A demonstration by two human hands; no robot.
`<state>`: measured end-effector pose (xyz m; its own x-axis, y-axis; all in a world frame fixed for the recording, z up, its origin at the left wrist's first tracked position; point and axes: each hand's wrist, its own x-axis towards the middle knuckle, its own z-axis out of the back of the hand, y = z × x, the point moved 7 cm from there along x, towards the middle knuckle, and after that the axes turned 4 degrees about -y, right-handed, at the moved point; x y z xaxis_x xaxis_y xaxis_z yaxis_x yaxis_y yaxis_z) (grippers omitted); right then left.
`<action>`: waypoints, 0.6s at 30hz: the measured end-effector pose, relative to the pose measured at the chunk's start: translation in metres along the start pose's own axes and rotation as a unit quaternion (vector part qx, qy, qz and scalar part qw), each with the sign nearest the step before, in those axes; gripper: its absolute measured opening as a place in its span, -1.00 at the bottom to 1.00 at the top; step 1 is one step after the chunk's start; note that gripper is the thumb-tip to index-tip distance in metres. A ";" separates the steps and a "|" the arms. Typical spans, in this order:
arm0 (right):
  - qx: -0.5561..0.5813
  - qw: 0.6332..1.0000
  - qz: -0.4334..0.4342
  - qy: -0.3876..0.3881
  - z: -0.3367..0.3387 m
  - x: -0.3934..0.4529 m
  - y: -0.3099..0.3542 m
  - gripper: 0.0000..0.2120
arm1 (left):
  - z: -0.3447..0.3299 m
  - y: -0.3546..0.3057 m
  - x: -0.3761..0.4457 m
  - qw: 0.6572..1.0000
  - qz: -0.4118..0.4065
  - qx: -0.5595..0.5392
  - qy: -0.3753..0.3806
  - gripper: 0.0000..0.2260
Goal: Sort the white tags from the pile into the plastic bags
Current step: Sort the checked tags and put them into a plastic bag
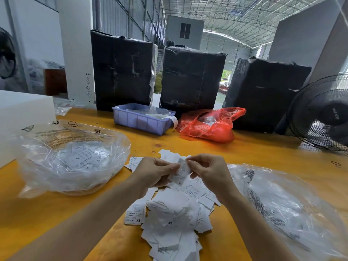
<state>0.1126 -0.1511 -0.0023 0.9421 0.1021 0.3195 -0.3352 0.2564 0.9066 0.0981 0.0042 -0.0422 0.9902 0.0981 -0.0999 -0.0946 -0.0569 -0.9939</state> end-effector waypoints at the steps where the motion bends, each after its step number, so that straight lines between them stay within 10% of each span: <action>1: -0.012 1.000 0.004 0.017 -0.003 0.000 0.001 -0.92 | 0.000 0.000 0.000 1.000 -0.004 0.007 -0.005 -0.77; 10: -0.151 0.987 0.026 -0.040 0.021 0.009 -0.004 -0.84 | 0.049 -0.044 0.003 0.976 -0.090 0.159 -0.117 -0.88; 18: -0.413 0.906 -0.053 0.080 0.026 0.011 -0.050 -0.78 | 0.175 -0.074 0.002 0.814 -0.110 0.446 -0.357 -0.77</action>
<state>0.1402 -0.1882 -0.0368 0.9781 0.1551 0.1388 -0.1981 0.8979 0.3932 0.0890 0.1828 0.0229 0.7115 0.5778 0.3999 -0.2746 0.7524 -0.5987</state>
